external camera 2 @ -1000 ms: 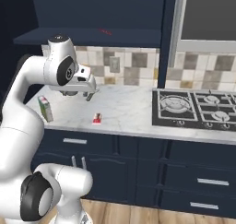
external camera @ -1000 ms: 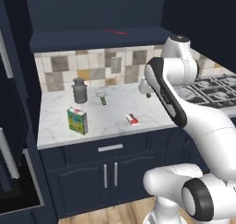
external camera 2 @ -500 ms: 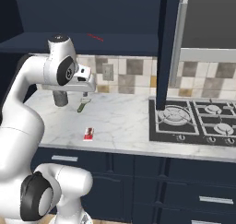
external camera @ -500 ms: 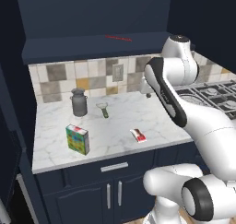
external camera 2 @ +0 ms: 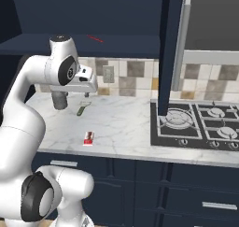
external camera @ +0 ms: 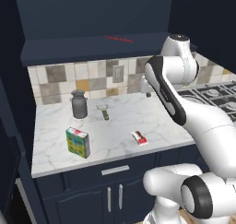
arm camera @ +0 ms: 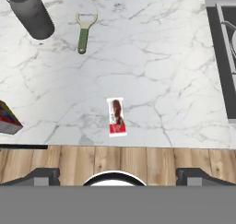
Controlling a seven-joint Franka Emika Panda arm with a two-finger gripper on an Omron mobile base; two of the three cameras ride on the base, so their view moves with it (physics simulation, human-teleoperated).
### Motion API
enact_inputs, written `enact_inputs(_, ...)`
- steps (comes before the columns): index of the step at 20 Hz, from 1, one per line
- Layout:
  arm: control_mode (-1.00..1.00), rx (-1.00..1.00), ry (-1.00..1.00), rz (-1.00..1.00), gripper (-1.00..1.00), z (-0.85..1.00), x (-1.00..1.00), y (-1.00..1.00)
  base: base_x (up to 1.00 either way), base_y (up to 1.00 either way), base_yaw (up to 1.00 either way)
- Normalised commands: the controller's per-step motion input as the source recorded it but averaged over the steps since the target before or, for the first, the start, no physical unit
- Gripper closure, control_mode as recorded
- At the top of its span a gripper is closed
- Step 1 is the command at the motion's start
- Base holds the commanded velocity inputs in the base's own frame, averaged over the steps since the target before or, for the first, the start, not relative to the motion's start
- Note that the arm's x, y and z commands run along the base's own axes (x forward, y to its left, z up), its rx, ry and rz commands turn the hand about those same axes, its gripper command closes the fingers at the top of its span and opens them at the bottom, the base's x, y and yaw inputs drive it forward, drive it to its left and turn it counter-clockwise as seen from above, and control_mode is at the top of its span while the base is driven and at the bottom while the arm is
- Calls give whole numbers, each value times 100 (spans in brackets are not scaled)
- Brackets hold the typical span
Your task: Pick the cereal and bar from the counter and place them in the cabinets closest to them.
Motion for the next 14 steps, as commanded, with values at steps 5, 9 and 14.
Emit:
enact_inputs(5,-100,0,0,0,-100,0,0,0,0,0,0)
enact_inputs(9,-100,0,0,0,-100,-5,2,0,0,0,0)
enact_inputs(14,-100,1,2,1,-100,-27,5,3,0,0,0)
